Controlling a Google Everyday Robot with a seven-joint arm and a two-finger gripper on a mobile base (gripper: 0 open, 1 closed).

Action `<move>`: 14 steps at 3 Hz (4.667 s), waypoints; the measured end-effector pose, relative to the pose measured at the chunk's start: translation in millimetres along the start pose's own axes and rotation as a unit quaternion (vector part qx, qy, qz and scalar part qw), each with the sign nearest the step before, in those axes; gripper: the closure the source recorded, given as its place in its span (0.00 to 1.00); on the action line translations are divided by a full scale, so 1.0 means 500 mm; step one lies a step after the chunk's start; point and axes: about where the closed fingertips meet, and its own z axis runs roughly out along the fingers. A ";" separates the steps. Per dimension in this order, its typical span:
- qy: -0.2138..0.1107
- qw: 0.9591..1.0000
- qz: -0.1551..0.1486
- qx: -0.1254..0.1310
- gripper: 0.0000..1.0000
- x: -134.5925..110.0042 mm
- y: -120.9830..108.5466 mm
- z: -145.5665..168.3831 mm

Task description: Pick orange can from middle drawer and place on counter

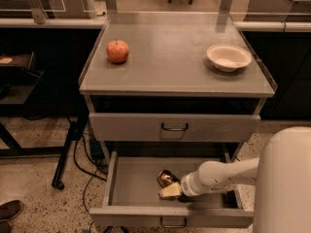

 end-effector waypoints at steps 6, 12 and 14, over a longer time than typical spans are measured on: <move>-0.022 1.000 0.011 0.005 1.00 -0.004 0.004 -0.040; -0.131 0.989 0.029 0.063 1.00 0.000 -0.007 -0.398; -0.145 0.987 0.018 0.059 1.00 -0.016 0.007 -0.424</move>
Offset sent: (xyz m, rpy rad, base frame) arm 0.0000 0.0000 0.0000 0.0000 0.0000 0.0000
